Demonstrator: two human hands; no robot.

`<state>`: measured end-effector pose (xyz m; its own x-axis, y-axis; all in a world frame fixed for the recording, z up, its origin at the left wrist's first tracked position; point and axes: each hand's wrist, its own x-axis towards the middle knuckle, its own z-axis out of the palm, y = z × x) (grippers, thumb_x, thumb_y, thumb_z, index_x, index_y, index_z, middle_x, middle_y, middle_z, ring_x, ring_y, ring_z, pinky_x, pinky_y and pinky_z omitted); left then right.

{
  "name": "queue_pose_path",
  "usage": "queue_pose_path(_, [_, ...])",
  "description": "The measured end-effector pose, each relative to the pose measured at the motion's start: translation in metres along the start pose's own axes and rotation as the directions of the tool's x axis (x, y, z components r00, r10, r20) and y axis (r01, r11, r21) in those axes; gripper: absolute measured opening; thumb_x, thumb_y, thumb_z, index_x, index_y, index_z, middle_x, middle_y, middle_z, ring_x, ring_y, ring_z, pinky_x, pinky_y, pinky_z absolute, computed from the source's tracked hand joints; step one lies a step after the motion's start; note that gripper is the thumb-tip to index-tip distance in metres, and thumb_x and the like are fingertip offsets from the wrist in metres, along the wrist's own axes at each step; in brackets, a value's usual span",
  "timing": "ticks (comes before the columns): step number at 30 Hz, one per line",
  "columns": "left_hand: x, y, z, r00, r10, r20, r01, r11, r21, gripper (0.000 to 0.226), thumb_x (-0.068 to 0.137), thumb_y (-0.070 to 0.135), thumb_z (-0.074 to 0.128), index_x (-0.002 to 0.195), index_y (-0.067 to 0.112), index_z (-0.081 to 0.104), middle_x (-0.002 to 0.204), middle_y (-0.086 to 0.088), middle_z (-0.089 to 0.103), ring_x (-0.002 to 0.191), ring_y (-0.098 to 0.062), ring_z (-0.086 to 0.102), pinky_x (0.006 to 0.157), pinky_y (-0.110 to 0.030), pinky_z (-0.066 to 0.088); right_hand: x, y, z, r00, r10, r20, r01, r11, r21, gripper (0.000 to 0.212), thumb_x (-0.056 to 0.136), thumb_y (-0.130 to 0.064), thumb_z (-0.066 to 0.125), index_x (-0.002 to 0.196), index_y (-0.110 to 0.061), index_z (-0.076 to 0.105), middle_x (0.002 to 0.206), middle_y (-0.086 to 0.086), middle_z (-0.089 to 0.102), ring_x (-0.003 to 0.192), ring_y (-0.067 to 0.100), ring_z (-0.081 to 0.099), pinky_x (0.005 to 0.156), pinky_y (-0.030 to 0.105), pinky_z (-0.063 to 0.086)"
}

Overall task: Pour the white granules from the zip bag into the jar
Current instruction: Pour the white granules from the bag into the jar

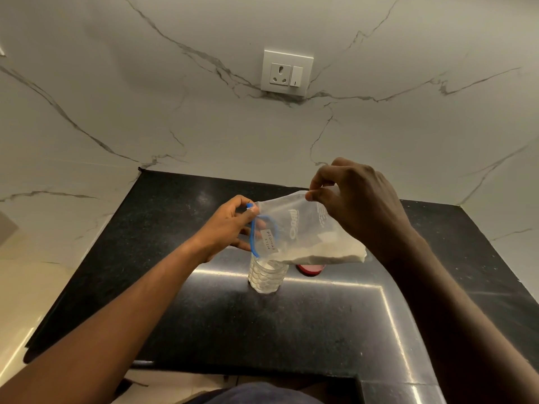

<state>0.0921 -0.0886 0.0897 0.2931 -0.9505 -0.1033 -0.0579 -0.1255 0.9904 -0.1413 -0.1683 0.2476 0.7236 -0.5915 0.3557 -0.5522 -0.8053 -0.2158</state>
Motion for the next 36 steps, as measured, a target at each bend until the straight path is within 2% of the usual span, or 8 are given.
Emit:
queue_pose_path(6, [-0.001, -0.005, -0.001, 1.0, -0.004, -0.016, 0.003, 1.0, -0.009, 0.015, 0.103, 0.038, 0.061, 0.111, 0.026, 0.06, 0.103, 0.01, 0.075, 0.096, -0.017, 0.078, 0.066, -0.034, 0.066, 0.005, 0.002, 0.0, 0.999, -0.013, 0.037, 0.013, 1.0, -0.015, 0.016, 0.093, -0.031, 0.078, 0.097, -0.016, 0.078, 0.097, -0.002, 0.068, 0.084, 0.016, 0.063, 0.071, 0.033, 0.053])
queue_pose_path(10, [-0.002, 0.003, 0.001, 0.996, 0.067, -0.057, -0.05, 0.967, 0.248, 0.017, 0.097, 0.047, 0.067, 0.107, 0.035, 0.061, 0.121, 0.009, 0.061, 0.107, -0.017, 0.069, 0.087, -0.035, 0.065, 0.004, 0.006, 0.002, 0.996, 0.008, 0.084, -0.004, 0.999, -0.049, 0.019, 0.093, -0.036, 0.077, 0.1, -0.018, 0.078, 0.1, -0.001, 0.069, 0.086, 0.015, 0.062, 0.072, 0.03, 0.05])
queue_pose_path(13, [-0.005, 0.021, 0.001, 0.974, 0.226, -0.024, -0.17, 0.796, 0.581, 0.036, 0.094, 0.055, 0.069, 0.125, 0.04, 0.061, 0.152, 0.004, 0.045, 0.142, -0.026, 0.042, 0.115, -0.058, 0.036, 0.001, 0.011, 0.0, 0.997, 0.027, 0.074, -0.024, 0.999, -0.038, 0.019, 0.091, -0.037, 0.078, 0.099, -0.02, 0.079, 0.099, -0.003, 0.068, 0.086, 0.016, 0.063, 0.071, 0.032, 0.052])
queue_pose_path(15, [-0.006, 0.041, 0.005, 0.944, 0.32, 0.085, -0.288, 0.667, 0.687, 0.049, 0.093, 0.062, 0.064, 0.138, 0.042, 0.059, 0.164, 0.005, 0.038, 0.152, -0.026, 0.029, 0.119, -0.069, 0.019, -0.003, 0.012, 0.0, 0.997, 0.029, 0.073, -0.026, 0.999, -0.041, 0.019, 0.09, -0.038, 0.078, 0.098, -0.02, 0.079, 0.097, -0.002, 0.068, 0.086, 0.018, 0.064, 0.071, 0.034, 0.054])
queue_pose_path(20, [-0.001, 0.076, 0.036, 0.882, 0.358, 0.306, -0.47, 0.722, 0.507, 0.035, 0.099, 0.04, 0.068, 0.131, 0.027, 0.068, 0.126, 0.014, 0.066, 0.121, -0.011, 0.061, 0.107, -0.052, 0.052, -0.008, 0.018, -0.002, 0.996, 0.055, 0.065, -0.055, 0.999, 0.001, 0.014, 0.091, -0.037, 0.078, 0.095, -0.024, 0.078, 0.095, -0.004, 0.068, 0.088, 0.019, 0.065, 0.072, 0.039, 0.056])
queue_pose_path(30, [0.009, 0.065, 0.05, 0.871, 0.389, 0.3, -0.472, 0.831, 0.294, 0.019, 0.101, 0.021, 0.067, 0.118, 0.021, 0.076, 0.105, 0.017, 0.073, 0.106, 0.006, 0.068, 0.092, -0.008, 0.051, -0.023, 0.036, 0.015, 0.991, 0.131, 0.032, -0.134, 0.947, 0.293, 0.018, 0.09, -0.039, 0.076, 0.098, -0.023, 0.073, 0.09, -0.007, 0.071, 0.085, 0.009, 0.067, 0.072, 0.033, 0.057])
queue_pose_path(33, [0.009, 0.065, 0.051, 0.869, 0.396, 0.297, -0.475, 0.836, 0.276, 0.021, 0.102, 0.018, 0.065, 0.12, 0.017, 0.076, 0.106, 0.018, 0.073, 0.105, 0.009, 0.068, 0.091, -0.006, 0.05, -0.035, 0.044, 0.023, 0.984, 0.171, 0.054, -0.179, 0.9, 0.398, 0.034, 0.082, -0.043, 0.083, 0.108, -0.024, 0.071, 0.096, -0.01, 0.071, 0.087, 0.006, 0.067, 0.072, 0.027, 0.058])
queue_pose_path(36, [0.009, 0.063, 0.052, 0.876, 0.39, 0.283, -0.465, 0.84, 0.28, 0.022, 0.102, 0.018, 0.065, 0.122, 0.014, 0.076, 0.106, 0.019, 0.072, 0.104, 0.009, 0.068, 0.089, -0.007, 0.051, -0.049, 0.054, 0.035, 0.964, 0.227, 0.136, -0.265, 0.841, 0.472, 0.042, 0.08, -0.033, 0.087, 0.115, -0.019, 0.069, 0.102, -0.004, 0.072, 0.095, 0.014, 0.069, 0.083, 0.038, 0.063])
